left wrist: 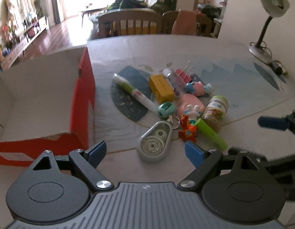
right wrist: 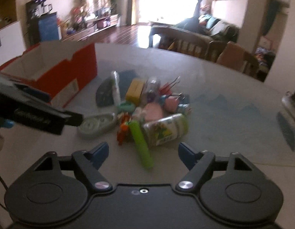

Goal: Organize rigid objects
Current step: 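Move both grippers toward the pile of items on the table, then grasp the white correction tape with the left gripper while the right grasps the green glue stick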

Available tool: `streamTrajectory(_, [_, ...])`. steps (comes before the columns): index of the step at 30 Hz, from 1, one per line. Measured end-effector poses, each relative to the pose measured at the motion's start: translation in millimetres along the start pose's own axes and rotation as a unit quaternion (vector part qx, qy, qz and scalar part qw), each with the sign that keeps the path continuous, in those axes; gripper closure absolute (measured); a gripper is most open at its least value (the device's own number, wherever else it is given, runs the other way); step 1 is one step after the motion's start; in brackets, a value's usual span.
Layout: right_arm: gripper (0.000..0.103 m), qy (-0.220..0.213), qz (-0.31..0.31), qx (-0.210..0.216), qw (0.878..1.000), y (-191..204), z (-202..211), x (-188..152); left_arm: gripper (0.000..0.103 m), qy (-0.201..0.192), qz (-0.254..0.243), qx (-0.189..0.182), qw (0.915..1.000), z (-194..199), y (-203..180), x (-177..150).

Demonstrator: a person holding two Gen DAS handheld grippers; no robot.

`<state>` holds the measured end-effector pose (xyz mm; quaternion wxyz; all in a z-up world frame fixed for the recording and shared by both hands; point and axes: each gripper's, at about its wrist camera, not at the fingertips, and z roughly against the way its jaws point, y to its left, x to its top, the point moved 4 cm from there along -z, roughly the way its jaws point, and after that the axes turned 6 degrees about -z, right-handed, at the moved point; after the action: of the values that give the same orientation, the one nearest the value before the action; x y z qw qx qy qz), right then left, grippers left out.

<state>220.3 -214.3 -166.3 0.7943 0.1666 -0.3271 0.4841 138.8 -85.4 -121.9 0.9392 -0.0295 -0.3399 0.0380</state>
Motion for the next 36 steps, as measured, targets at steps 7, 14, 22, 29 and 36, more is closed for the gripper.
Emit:
streamTrajectory(7, [0.041, 0.036, 0.018, 0.039, 0.998, -11.4, -33.0, -4.6, 0.013, 0.033, 0.014, 0.008, 0.9993, -43.0, -5.9, -0.6])
streamTrajectory(14, [0.056, 0.058, 0.008, 0.055, 0.997, -22.1, -52.8, -6.3, 0.013, 0.045, -0.001, 0.010, 0.9989, -64.6, -13.5, 1.7])
streamTrajectory(22, [0.064, 0.070, 0.001, 0.071, 0.995, -23.2, -63.3, -8.9, 0.014, 0.054, 0.013, -0.002, 0.9985, -80.4, -12.2, 2.6])
streamTrajectory(29, [0.072, 0.070, -0.016, 0.078, 0.994, -23.7, -70.6, -6.0, 0.021, 0.054, 0.027, -0.001, 0.9982, -82.3, -12.8, 3.1])
streamTrajectory(36, [0.084, 0.072, -0.026, 0.078, 0.994, -23.5, -70.7, -4.8, 0.043, 0.050, 0.040, 0.004, 0.9980, -79.5, -13.5, 6.0])
